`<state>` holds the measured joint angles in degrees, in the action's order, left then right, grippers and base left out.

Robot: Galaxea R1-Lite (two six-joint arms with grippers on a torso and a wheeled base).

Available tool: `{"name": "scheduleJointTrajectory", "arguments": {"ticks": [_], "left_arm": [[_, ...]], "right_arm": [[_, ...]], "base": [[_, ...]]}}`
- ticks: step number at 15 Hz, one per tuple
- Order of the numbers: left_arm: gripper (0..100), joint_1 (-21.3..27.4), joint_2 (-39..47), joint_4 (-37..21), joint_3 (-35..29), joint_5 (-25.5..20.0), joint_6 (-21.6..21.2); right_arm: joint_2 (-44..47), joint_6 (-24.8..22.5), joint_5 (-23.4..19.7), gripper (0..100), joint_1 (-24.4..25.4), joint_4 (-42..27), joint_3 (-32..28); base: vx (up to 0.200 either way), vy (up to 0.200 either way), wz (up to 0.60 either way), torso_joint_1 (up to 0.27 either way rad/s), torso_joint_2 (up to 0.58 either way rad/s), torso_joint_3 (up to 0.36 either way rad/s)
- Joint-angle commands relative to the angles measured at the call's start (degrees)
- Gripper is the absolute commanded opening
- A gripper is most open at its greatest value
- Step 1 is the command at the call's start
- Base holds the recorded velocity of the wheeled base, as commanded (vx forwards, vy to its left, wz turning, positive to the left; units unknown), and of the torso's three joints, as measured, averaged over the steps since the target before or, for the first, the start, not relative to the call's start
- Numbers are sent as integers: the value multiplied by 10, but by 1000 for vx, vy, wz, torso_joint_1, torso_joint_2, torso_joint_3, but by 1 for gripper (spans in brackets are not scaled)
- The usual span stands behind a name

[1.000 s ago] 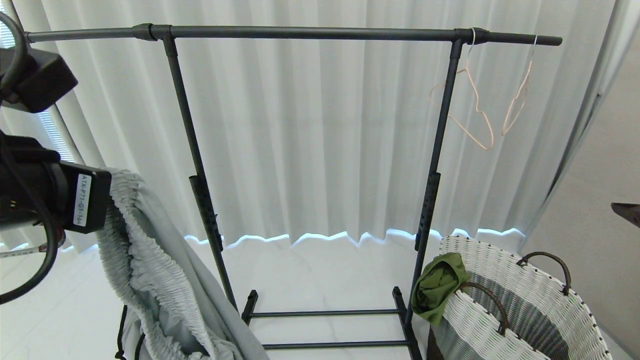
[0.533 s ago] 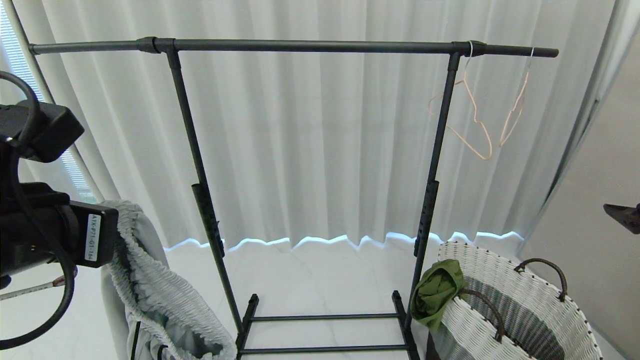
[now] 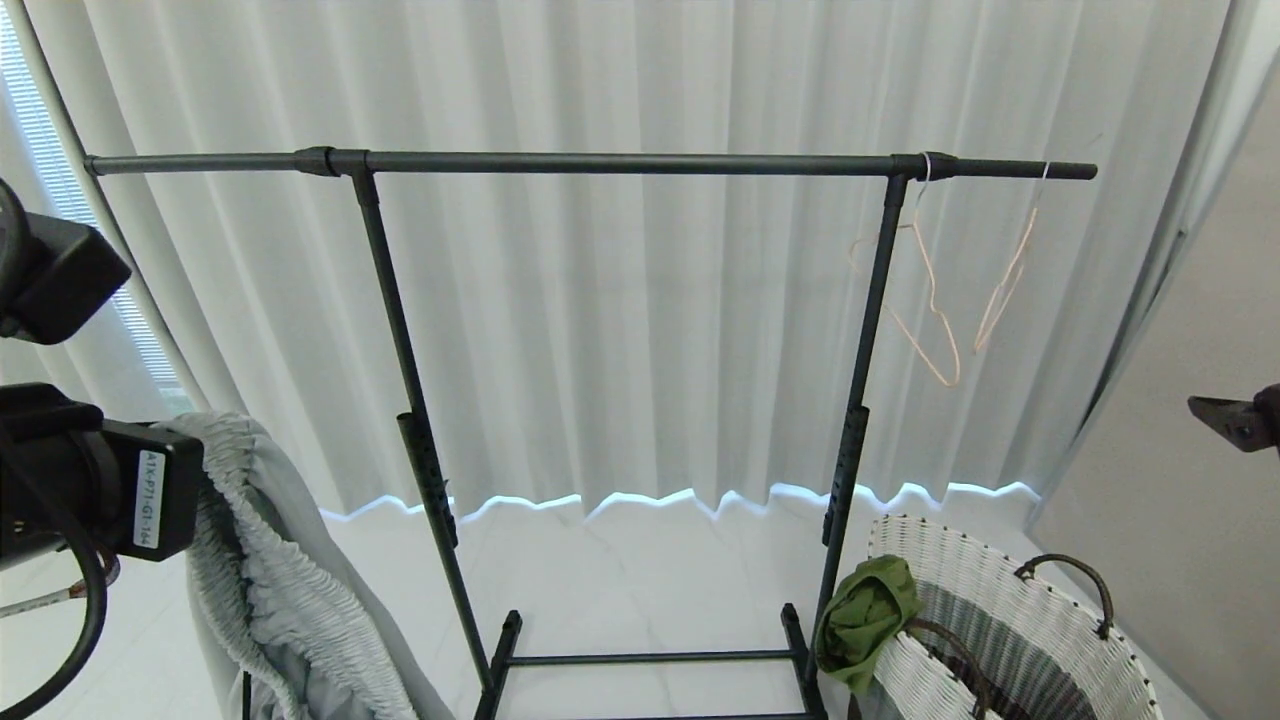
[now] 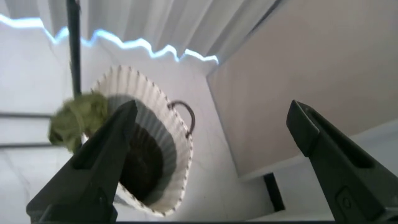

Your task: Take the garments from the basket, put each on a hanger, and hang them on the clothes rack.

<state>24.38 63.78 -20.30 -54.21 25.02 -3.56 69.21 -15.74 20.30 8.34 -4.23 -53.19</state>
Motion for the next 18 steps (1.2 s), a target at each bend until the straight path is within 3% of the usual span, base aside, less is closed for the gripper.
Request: {"name": "scheduleJointTrajectory", "arguments": {"ticks": [1,6,12,16,18], "left_arm": [[0,0,-11,1,13,0,-14],[0,0,-15,6,14,0,-19],[0,0,-15,6,14,1,-19],[0,0,-16,6,14,1,-19],[0,0,-16,6,14,1,-19]], "right_arm": [[28,11,-5,100,0,22,-1],[47,12,-10,100,1,50,1],[44,10,-17,100,0,80,25],[42,-13,11,100,-2,121,51],[41,-21,12,100,-10,124,52]], "base": [[0,0,0,183,-476,-300],[0,0,600,204,-500,-301],[0,0,0,111,-259,-149],[0,0,0,0,0,0],[0,0,-600,5,2,2]]}}
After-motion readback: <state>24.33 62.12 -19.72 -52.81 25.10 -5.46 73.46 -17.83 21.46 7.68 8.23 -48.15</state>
